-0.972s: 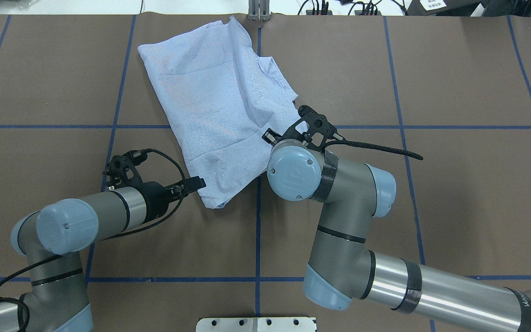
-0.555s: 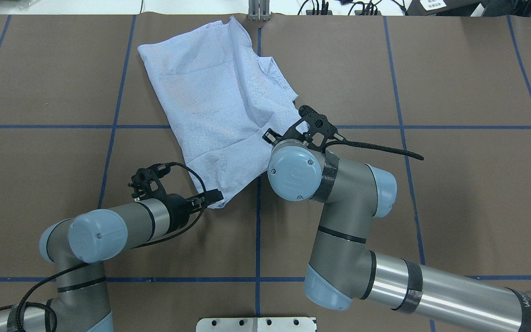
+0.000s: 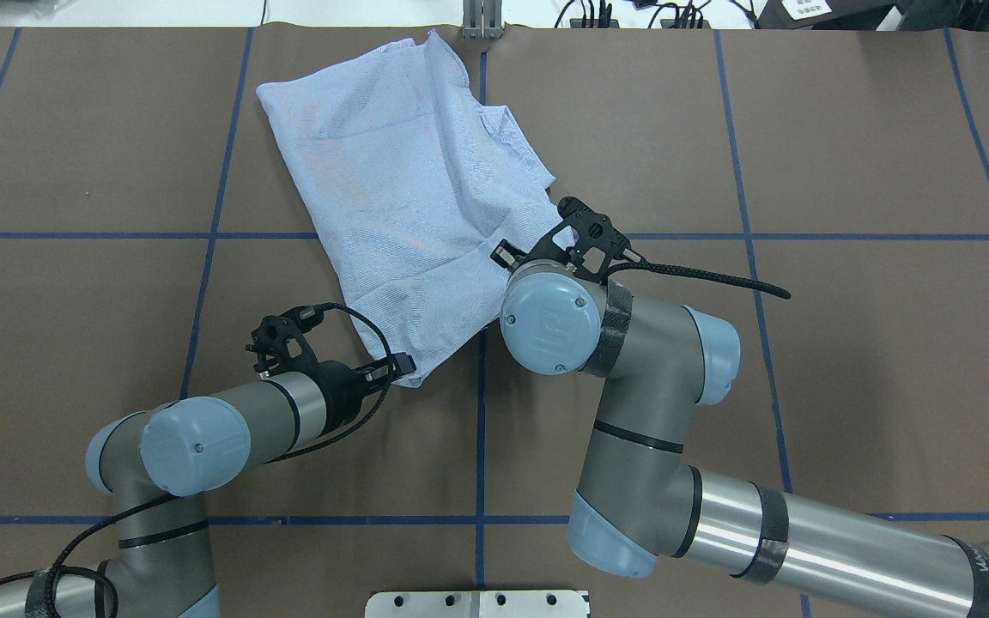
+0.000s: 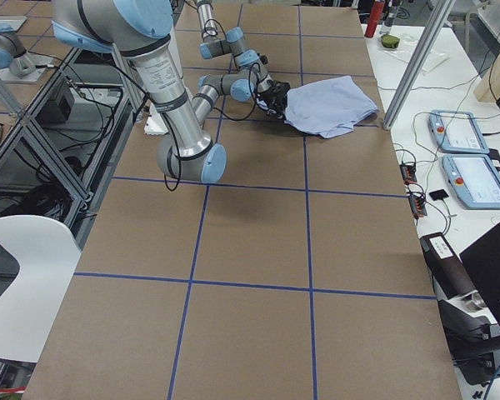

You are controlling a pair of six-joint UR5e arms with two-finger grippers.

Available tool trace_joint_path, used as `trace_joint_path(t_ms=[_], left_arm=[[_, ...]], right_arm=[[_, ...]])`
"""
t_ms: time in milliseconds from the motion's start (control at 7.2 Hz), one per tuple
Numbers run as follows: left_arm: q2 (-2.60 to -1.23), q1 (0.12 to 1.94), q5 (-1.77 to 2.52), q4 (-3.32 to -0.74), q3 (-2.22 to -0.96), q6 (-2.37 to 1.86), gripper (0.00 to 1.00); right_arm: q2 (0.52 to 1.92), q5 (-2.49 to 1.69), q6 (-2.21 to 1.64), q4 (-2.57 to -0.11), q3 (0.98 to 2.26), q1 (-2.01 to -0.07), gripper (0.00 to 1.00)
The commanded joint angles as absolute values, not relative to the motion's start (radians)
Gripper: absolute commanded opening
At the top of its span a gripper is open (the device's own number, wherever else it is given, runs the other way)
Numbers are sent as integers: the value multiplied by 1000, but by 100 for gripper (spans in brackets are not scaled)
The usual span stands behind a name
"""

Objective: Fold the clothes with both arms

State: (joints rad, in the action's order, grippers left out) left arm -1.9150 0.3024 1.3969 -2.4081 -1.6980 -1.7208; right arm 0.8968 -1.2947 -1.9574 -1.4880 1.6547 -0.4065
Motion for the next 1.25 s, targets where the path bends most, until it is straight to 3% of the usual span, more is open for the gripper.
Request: trace_joint_path(t_ms=[0, 278, 416, 694, 1111], left_arm=[[-1917, 302, 1394, -2408, -1698, -1721, 0], [-1919, 302, 1402, -2407, -1744, -1717, 0], [-1916, 304, 1432, -2405, -1803, -1715, 0], [-1901, 311, 1477, -2395, -1926, -1713, 0], [-1901, 319, 1595, -2077, -2226, -1710, 0]], right_arm=[[899, -1295, -1957, -1488, 1657, -407, 0], [917, -1296, -1957, -1488, 1663, -408, 0], [975, -1295, -1957, -1488, 1734, -408, 0], [1066, -1281, -1957, -1631, 2011, -336, 0], [1063, -1163, -1976, -1971, 2358, -126, 0]])
